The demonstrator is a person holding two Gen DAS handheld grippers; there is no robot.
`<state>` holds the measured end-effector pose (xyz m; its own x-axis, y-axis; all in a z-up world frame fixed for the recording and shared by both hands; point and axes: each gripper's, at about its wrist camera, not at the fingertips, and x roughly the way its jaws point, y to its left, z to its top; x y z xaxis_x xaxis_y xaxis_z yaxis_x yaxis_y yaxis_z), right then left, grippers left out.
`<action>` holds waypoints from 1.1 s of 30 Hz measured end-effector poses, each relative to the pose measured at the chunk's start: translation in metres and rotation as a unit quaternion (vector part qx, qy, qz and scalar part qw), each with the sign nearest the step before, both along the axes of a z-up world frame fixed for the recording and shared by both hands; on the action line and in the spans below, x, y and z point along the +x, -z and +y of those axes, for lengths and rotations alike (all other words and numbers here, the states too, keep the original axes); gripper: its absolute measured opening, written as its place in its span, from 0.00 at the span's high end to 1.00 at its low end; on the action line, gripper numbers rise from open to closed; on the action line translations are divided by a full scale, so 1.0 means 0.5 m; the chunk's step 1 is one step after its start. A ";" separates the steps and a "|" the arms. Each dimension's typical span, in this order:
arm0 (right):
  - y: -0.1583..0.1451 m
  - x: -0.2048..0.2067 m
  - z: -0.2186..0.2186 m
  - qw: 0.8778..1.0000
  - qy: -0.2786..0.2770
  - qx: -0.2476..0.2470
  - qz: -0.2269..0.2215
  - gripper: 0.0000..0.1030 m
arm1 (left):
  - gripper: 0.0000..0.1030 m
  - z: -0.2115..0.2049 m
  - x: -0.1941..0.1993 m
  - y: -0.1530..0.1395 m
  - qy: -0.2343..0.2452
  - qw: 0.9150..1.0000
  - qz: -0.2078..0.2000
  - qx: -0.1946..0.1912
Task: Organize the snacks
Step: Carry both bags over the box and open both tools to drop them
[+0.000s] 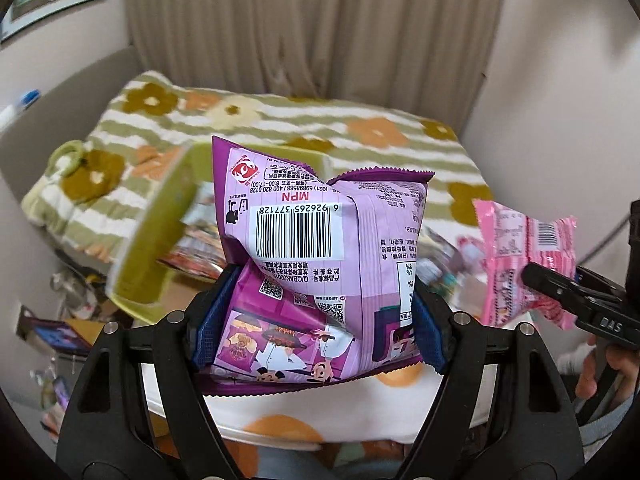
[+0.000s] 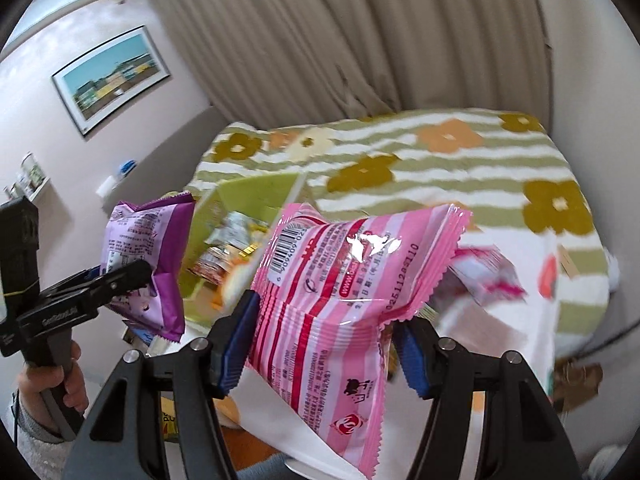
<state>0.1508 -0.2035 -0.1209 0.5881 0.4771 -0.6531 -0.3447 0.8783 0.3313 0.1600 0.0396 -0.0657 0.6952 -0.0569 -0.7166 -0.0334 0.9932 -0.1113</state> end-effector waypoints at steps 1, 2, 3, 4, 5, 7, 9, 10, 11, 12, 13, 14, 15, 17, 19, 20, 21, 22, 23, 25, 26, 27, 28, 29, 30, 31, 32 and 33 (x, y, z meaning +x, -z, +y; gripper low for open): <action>-0.006 0.010 0.020 1.000 -0.007 0.000 -0.004 0.42 | 0.27 0.023 0.007 -0.003 -0.006 1.000 -0.001 0.000; -0.011 0.020 0.039 1.000 -0.012 -0.001 -0.007 0.42 | 0.27 0.048 0.017 -0.004 -0.014 1.000 -0.001 0.001; -0.015 0.033 0.060 1.000 -0.016 -0.002 -0.009 0.42 | 0.27 0.074 0.029 -0.004 -0.021 1.000 0.000 0.004; -0.018 0.048 0.085 1.000 -0.021 -0.001 -0.009 0.42 | 0.27 0.094 0.038 -0.003 -0.024 1.000 0.003 0.004; -0.020 0.059 0.105 1.000 -0.025 0.001 -0.008 0.42 | 0.27 0.120 0.053 0.001 -0.026 1.000 0.008 0.004; -0.020 0.088 0.155 0.999 -0.034 -0.002 -0.007 0.42 | 0.27 0.153 0.074 0.013 -0.030 0.999 0.017 0.010; -0.015 0.115 0.198 0.999 -0.040 -0.007 -0.003 0.42 | 0.27 0.189 0.101 0.033 -0.031 0.999 0.033 0.016; -0.010 0.132 0.227 0.999 -0.043 -0.007 0.002 0.42 | 0.27 0.207 0.114 0.045 -0.029 0.999 0.041 0.015; -0.010 0.142 0.240 0.999 -0.044 -0.007 0.004 0.42 | 0.27 0.219 0.128 0.057 -0.028 0.998 0.049 0.015; -0.004 0.157 0.267 0.999 -0.044 -0.009 0.009 0.42 | 0.27 0.232 0.139 0.071 -0.025 0.998 0.058 0.015; 0.000 0.167 0.286 0.999 -0.044 -0.011 0.013 0.42 | 0.27 0.242 0.152 0.087 -0.021 0.997 0.068 0.014; 0.006 0.177 0.303 0.999 -0.044 -0.012 0.018 0.42 | 0.27 0.251 0.163 0.101 -0.016 0.997 0.077 0.013; 0.011 0.188 0.320 0.999 -0.042 -0.013 0.022 0.42 | 0.27 0.260 0.170 0.113 -0.011 0.996 0.084 0.011; 0.020 0.202 0.344 0.999 -0.037 -0.016 0.030 0.42 | 0.25 0.275 0.181 0.134 0.005 0.996 0.093 0.002; 0.025 0.215 0.367 0.999 -0.028 -0.019 0.037 0.42 | 0.13 0.278 0.191 0.151 0.037 0.994 0.099 -0.004; 0.029 0.222 0.377 0.999 -0.023 -0.021 0.041 0.42 | 0.02 0.277 0.195 0.157 0.044 0.994 0.101 0.007; 0.031 0.225 0.381 0.999 -0.019 -0.023 0.043 0.42 | 0.00 0.277 0.197 0.161 0.045 0.994 0.100 0.017; 0.034 0.229 0.388 0.999 -0.013 -0.027 0.046 0.42 | 0.00 0.277 0.200 0.165 0.047 0.994 0.100 0.026; 0.039 0.233 0.394 0.998 -0.008 -0.031 0.049 0.42 | 0.00 0.275 0.204 0.167 0.052 0.993 0.102 0.027; 0.045 0.237 0.400 0.998 -0.001 -0.036 0.054 0.42 | 0.00 0.282 0.210 0.170 0.061 0.993 0.099 0.015; 0.049 0.241 0.403 0.998 0.001 -0.039 0.057 0.42 | 0.00 0.285 0.214 0.170 0.062 0.993 0.098 0.010; 0.053 0.245 0.406 0.997 0.002 -0.043 0.061 0.42 | 0.00 0.289 0.219 0.170 0.062 0.993 0.099 0.007; 0.059 0.250 0.409 0.997 0.003 -0.047 0.066 0.42 | 0.00 0.291 0.223 0.169 0.063 0.993 0.099 0.006; 0.062 0.255 0.412 0.996 0.003 -0.049 0.069 0.42 | 0.00 0.290 0.221 0.167 0.064 0.993 0.097 0.006; 0.063 0.258 0.414 0.996 0.003 -0.050 0.071 0.42 | 0.00 0.292 0.224 0.165 0.065 0.993 0.097 0.006; 0.065 0.267 0.416 0.996 0.002 -0.051 0.073 0.42 | 0.00 0.294 0.229 0.164 0.065 0.993 0.097 0.007; 0.066 0.275 0.419 0.996 0.000 -0.050 0.073 0.42 | 0.00 0.295 0.233 0.161 0.063 0.993 0.097 0.010; 0.067 0.282 0.422 0.996 -0.002 -0.049 0.072 0.42 | 0.00 0.295 0.237 0.159 0.059 0.994 0.097 0.011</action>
<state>0.2916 0.0073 -0.1544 0.4829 0.4089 -0.7743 -0.3034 0.9076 0.2901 0.2786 0.1872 -0.1452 0.5340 -0.1124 -0.8380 0.0650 0.9936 -0.0919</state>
